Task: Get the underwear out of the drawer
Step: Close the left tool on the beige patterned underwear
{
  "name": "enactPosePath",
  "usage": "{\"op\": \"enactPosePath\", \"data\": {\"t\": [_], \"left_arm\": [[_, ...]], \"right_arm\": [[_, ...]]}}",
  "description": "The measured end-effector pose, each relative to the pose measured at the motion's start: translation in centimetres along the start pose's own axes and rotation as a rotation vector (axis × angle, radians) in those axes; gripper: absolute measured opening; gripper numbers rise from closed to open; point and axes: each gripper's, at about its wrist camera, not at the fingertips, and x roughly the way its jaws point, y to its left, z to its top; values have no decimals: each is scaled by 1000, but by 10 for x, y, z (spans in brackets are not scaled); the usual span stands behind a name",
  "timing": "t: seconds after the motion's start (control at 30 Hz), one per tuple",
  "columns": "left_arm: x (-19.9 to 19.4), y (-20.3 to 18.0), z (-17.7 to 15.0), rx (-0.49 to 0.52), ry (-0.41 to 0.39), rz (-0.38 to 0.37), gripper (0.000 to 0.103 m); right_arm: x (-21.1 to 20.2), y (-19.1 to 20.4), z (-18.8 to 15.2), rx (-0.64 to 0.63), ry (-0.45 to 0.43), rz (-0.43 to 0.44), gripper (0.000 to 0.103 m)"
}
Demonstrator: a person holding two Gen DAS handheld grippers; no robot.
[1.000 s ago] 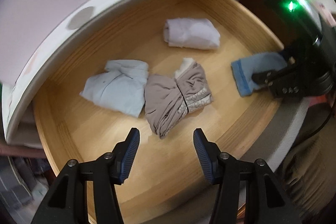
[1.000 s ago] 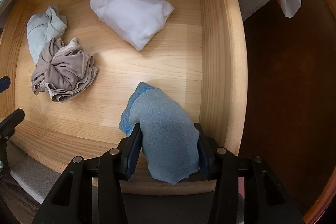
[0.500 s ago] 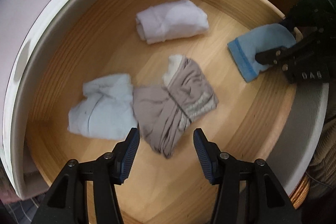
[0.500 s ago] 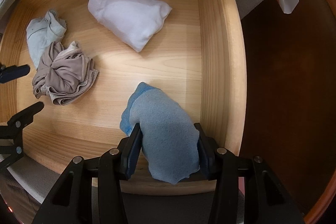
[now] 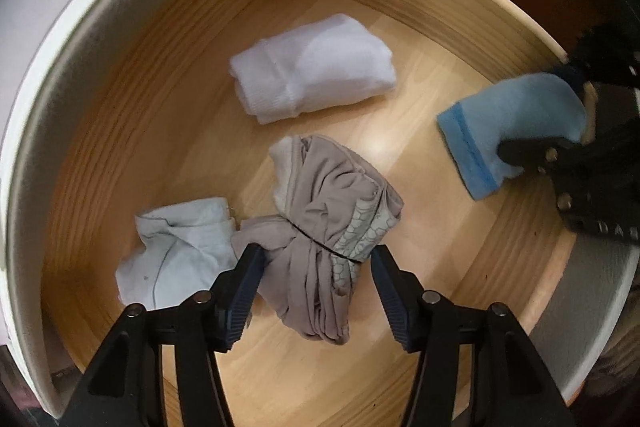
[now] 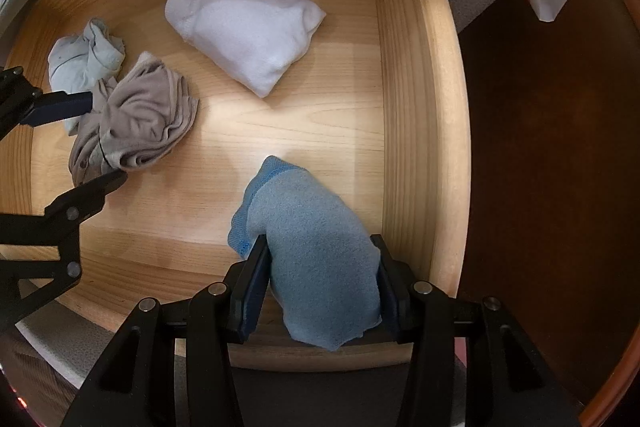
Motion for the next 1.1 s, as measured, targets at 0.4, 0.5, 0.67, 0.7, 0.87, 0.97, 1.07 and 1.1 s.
{"op": "enactPosePath", "data": {"t": [0.4, 0.5, 0.67, 0.7, 0.87, 0.97, 1.07, 1.1], "left_arm": [[6, 16, 9, -95, 12, 6, 58], [2, 18, 6, -98, 10, 12, 58], [1, 6, 3, -102, 3, 20, 54], [2, 5, 1, -103, 2, 22, 53], [6, -2, -6, -115, 5, 32, 49], [8, -3, -8, -135, 18, 37, 48], [9, -6, -6, -154, 47, 44, 48], [9, -5, -7, -165, 59, 45, 48]], "right_arm": [[-1, 1, 1, -1, -1, 1, 45], [-1, 1, 1, -1, -1, 0, 45], [0, 1, 1, -2, -1, 1, 46], [0, 1, 1, -2, -1, 1, 46], [0, 2, 1, -4, 0, -2, 46], [0, 2, 1, -4, 0, -3, 46], [0, 3, 1, -4, 0, -2, 46], [0, 4, 1, -4, 0, -2, 46]]}}
